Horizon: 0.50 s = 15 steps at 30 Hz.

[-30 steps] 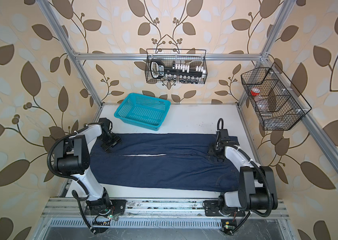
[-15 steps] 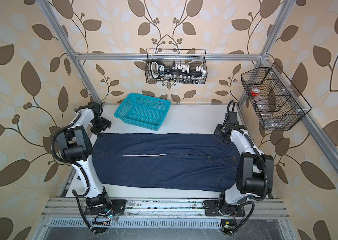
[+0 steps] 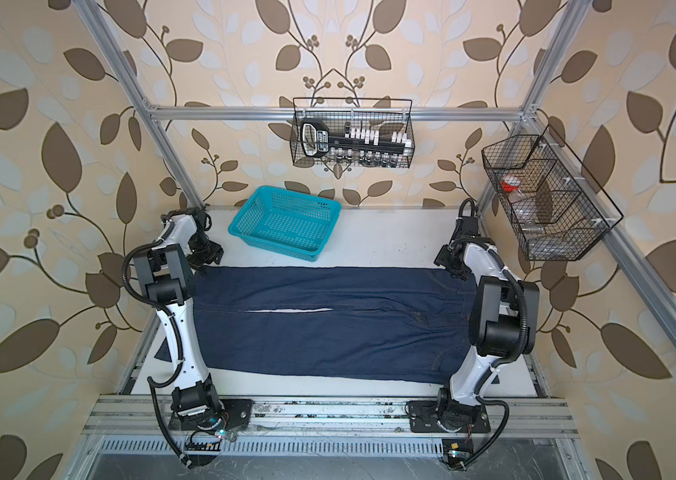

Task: Fold and stack the trousers
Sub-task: 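Lift the leg hems with the left gripper while the right gripper lifts the waistband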

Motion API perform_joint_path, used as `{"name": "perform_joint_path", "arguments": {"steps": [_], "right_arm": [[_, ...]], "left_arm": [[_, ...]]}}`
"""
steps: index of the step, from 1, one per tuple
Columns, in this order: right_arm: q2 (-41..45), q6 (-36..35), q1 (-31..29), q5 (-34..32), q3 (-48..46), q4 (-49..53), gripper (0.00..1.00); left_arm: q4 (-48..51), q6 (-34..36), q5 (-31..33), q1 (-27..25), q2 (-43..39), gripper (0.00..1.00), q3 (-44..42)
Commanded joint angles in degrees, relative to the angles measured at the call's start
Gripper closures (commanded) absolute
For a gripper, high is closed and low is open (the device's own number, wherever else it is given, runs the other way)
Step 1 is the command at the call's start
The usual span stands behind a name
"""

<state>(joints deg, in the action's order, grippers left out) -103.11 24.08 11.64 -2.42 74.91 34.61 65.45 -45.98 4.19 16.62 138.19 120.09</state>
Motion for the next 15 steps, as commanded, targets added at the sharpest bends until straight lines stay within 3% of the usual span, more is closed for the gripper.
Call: {"name": "perform_joint_path", "arguments": {"steps": [1,11,15], "right_arm": [[-2.82,2.08,0.10,-2.72,3.43,3.28,0.32],[-10.80,9.50,-0.01,-12.61,11.69,9.41,0.34],[-12.47,10.94,0.11,-12.70,12.39,9.34,0.36]], "left_arm": [[3.98,2.04,2.90,0.78,1.31,0.42,2.07],[2.74,3.21,0.06,0.86,2.24,0.78,-1.65],[1.87,3.53,-1.14,1.00,1.73,0.97,-2.23]]}}
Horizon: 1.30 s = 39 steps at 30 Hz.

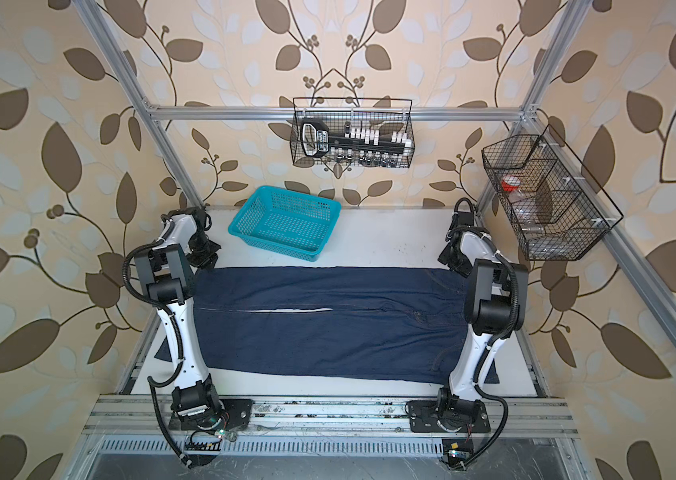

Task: Fold and stack the trousers
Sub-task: 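Lift the leg hems with the left gripper while the right gripper lifts the waistband, then drag the held jeans toward the table edge nearest the robot with both grippers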

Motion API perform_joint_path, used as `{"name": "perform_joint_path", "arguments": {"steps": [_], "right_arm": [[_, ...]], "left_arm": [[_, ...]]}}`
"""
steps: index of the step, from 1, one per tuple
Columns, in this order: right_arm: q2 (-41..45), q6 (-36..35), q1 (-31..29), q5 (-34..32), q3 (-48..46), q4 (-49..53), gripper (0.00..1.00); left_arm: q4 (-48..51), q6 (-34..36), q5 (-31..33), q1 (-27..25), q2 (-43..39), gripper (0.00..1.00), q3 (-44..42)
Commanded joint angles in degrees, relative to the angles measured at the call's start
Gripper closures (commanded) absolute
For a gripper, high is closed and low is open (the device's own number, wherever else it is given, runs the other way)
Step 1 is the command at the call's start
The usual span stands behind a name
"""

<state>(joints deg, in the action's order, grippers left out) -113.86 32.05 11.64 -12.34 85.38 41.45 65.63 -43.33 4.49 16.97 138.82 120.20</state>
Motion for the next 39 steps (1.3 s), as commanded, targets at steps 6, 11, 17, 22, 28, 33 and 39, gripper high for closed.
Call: {"name": "perform_joint_path", "arguments": {"steps": [6,11,17,22,28,33,39], "right_arm": [[-4.10,4.40,0.14,-2.69,3.27,2.38,0.41],[-6.51,6.03,0.08,-3.30,4.85,2.82,0.41],[-9.37,6.59,-0.04,-2.59,4.73,2.85,0.43],[-10.88,5.99,-0.21,-0.79,4.29,1.22,0.45],[-11.84,5.67,-0.24,-1.30,5.94,2.79,0.64],[-10.13,5.74,-0.45,0.88,2.87,1.33,0.90],[-6.94,3.34,-0.24,0.56,1.48,-0.43,1.00]], "left_arm": [[0.95,1.54,-3.11,0.87,-2.13,1.00,-2.34],[-0.78,1.72,-5.20,0.89,-7.18,1.00,-6.10],[-2.55,2.15,-8.02,0.87,-12.85,1.00,-10.14],[-3.29,2.88,-8.51,0.87,-16.99,1.00,-13.65],[-4.56,3.38,-7.83,0.98,-21.08,1.00,-18.19],[-4.37,3.96,-7.92,1.04,-22.20,1.00,-18.95],[-3.59,4.74,-8.69,1.05,-22.68,1.00,-17.62]]}}
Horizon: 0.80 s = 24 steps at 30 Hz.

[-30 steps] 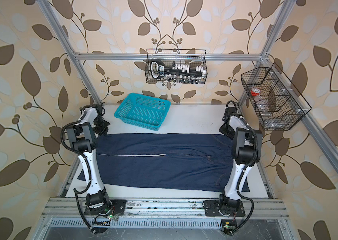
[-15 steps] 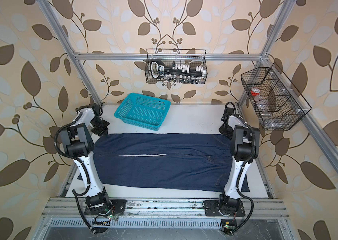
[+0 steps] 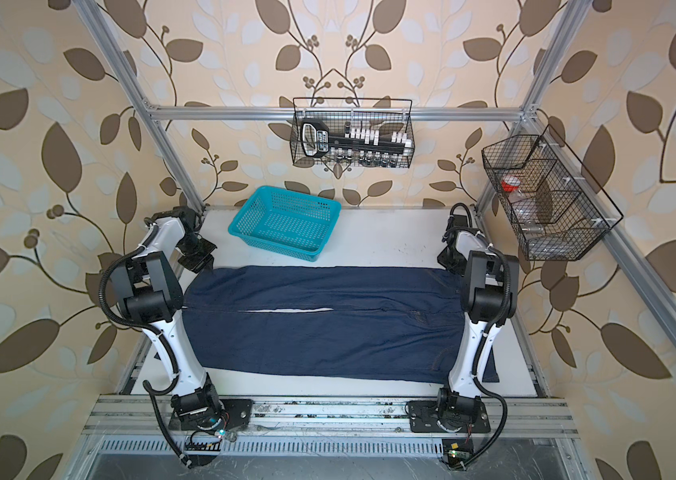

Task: Fold and stack the trousers
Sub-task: 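Drag the held jeans toward the table edge nearest the robot with both grippers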

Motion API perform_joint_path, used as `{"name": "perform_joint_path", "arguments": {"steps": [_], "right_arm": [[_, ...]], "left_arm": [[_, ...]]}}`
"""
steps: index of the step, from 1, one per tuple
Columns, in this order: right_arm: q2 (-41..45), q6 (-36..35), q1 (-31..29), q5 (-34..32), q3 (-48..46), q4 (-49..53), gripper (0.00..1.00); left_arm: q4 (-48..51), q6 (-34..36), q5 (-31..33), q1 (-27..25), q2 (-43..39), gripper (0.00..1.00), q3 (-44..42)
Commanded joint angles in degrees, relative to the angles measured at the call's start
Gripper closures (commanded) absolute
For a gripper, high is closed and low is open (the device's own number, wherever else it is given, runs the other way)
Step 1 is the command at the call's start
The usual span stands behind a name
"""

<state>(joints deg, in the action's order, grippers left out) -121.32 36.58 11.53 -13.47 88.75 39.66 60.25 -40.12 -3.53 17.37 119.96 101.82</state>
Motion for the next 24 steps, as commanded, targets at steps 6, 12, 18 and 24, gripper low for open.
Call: {"name": "perform_joint_path", "arguments": {"steps": [6,12,18,24], "right_arm": [[6.75,-2.21,-0.36,2.07,0.02,0.03,1.00],[14.94,-1.32,-1.01,4.94,-2.78,-1.89,1.00],[19.78,-1.47,-1.70,6.12,-4.81,-4.94,1.00],[22.39,-1.29,-1.25,8.01,-2.27,-5.47,1.00]], "left_arm": [[3.50,2.15,0.86,0.65,-5.16,1.00,3.99],[4.44,2.50,4.13,0.79,-9.44,1.00,2.90],[4.38,3.20,4.80,1.32,-11.04,1.00,3.54],[6.69,3.72,4.67,3.53,-10.89,1.00,9.47]]}}
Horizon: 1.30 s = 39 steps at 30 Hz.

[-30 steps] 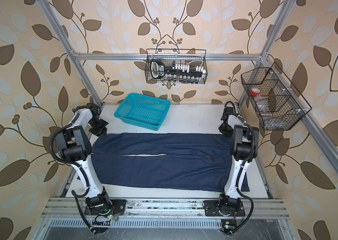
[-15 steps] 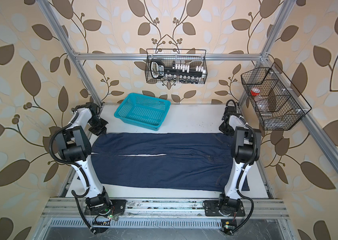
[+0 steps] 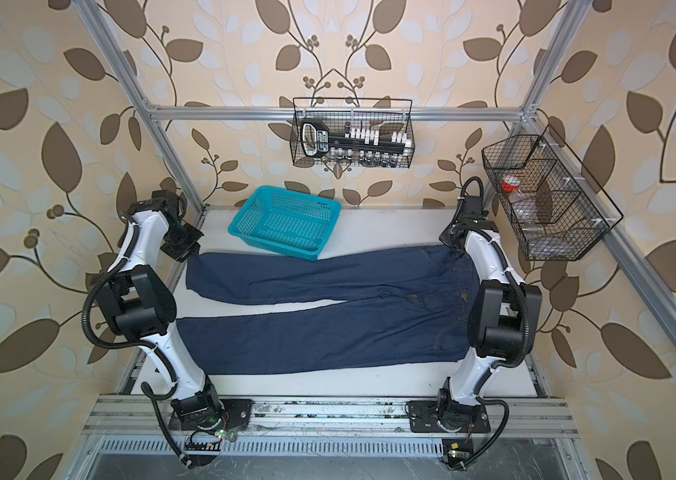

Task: Fold and stack the trousers
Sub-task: 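Drag the held jeans toward the table edge nearest the robot with both grippers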

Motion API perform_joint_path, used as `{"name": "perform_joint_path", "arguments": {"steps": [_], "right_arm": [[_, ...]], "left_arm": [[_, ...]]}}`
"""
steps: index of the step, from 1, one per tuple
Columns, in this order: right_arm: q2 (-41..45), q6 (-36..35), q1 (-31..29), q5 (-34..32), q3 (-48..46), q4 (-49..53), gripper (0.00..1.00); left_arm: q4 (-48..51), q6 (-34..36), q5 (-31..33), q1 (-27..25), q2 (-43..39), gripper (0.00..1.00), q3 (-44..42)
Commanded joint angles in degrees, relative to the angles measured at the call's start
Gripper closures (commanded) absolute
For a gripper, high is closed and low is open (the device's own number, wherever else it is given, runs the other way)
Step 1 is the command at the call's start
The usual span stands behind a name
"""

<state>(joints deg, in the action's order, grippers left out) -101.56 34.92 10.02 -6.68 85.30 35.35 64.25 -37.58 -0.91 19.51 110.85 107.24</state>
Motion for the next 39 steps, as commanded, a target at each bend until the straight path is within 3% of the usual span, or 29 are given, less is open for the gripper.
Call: {"name": "perform_joint_path", "arguments": {"steps": [1,8,16,28,35,39], "right_arm": [[3.42,0.62,0.34,1.67,1.19,-0.87,1.00],[12.07,3.71,0.76,4.12,-6.40,1.07,1.00],[20.55,7.41,3.24,3.85,-13.34,3.15,1.00],[33.60,12.29,5.86,0.18,-24.15,9.92,1.00],[40.57,15.40,7.64,-7.03,-25.25,16.28,1.00],[43.31,17.23,7.90,-7.47,-29.78,18.81,1.00]], "left_arm": [[2.97,1.36,1.87,1.41,-2.15,1.00,4.33],[1.64,1.31,1.62,1.63,-10.42,1.00,-4.77],[-1.38,-1.59,6.77,5.52,-23.29,1.00,-17.99],[-5.44,-4.75,3.83,9.00,-34.80,1.00,-30.43],[-6.88,-7.48,4.04,9.23,-39.43,1.00,-32.99],[-6.84,-9.06,3.55,9.32,-42.68,1.00,-39.39]]}}
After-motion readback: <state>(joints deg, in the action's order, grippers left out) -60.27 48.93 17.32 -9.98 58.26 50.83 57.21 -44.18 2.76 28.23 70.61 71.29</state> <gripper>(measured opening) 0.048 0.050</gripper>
